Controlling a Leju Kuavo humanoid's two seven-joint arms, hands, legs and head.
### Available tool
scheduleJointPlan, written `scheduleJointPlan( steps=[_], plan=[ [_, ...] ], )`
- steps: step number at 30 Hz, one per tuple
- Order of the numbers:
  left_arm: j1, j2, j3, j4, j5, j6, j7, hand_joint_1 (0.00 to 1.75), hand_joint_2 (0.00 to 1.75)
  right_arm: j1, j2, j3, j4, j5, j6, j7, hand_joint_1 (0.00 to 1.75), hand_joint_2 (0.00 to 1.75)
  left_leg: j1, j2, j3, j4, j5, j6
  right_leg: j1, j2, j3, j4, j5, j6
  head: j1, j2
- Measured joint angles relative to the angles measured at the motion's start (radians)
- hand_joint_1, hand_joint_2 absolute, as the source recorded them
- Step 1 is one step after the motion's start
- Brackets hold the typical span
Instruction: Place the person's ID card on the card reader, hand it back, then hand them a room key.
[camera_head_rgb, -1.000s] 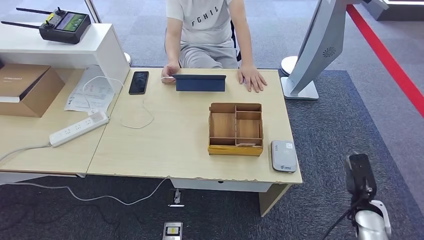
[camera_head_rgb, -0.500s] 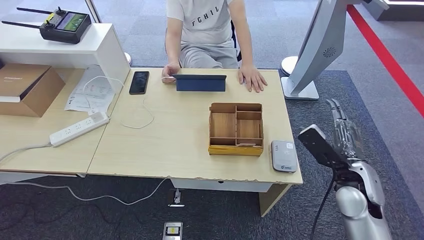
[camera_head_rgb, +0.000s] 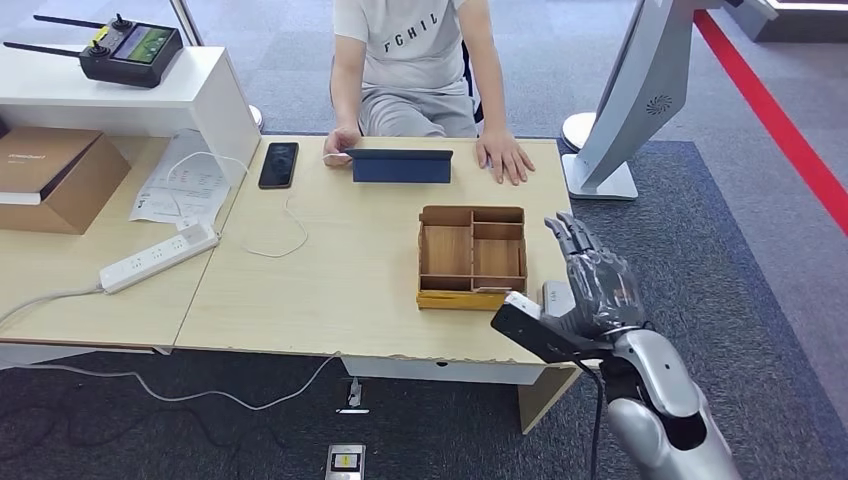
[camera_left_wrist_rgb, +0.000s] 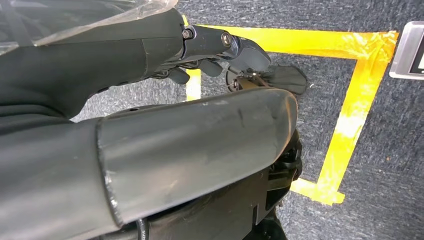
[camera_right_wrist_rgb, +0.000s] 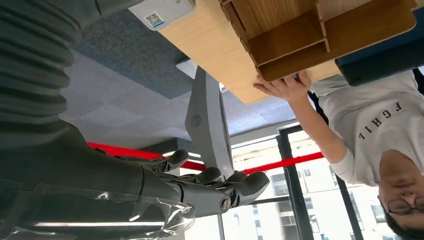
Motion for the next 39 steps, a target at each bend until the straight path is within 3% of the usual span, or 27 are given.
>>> scheduleJointPlan(
  steps=[14, 21, 39],
  plan=[
    [0.000, 0.004, 0.000, 0.000, 0.000, -0.015, 0.009, 0.00, 0.00, -0.139, -0.043, 0.132, 0.048, 0.112, 0.062, -0.013, 0.00, 1.75, 0.000, 0.000, 0.000, 0.000, 0.000, 0.000, 0.000, 0.000, 0.000, 0.000, 0.000, 0.000, 0.000, 0.000],
    [0.000, 0.004, 0.000, 0.000, 0.000, -0.015, 0.006, 0.00, 0.00, -0.213, -0.042, 0.193, 0.143, 0.099, 0.052, -0.041, 0.00, 1.75, 0.000, 0.000, 0.000, 0.000, 0.000, 0.000, 0.000, 0.000, 0.000, 0.000, 0.000, 0.000, 0.000, 0.000],
    [0.000, 0.004, 0.000, 0.000, 0.016, -0.015, 0.014, 0.00, 0.00, -0.285, -0.010, 0.301, 0.300, 0.064, 0.032, -0.070, 0.00, 1.75, 0.000, 0.000, 0.000, 0.000, 0.000, 0.000, 0.000, 0.000, -0.001, 0.000, 0.000, 0.000, 0.000, 0.000]
  ],
)
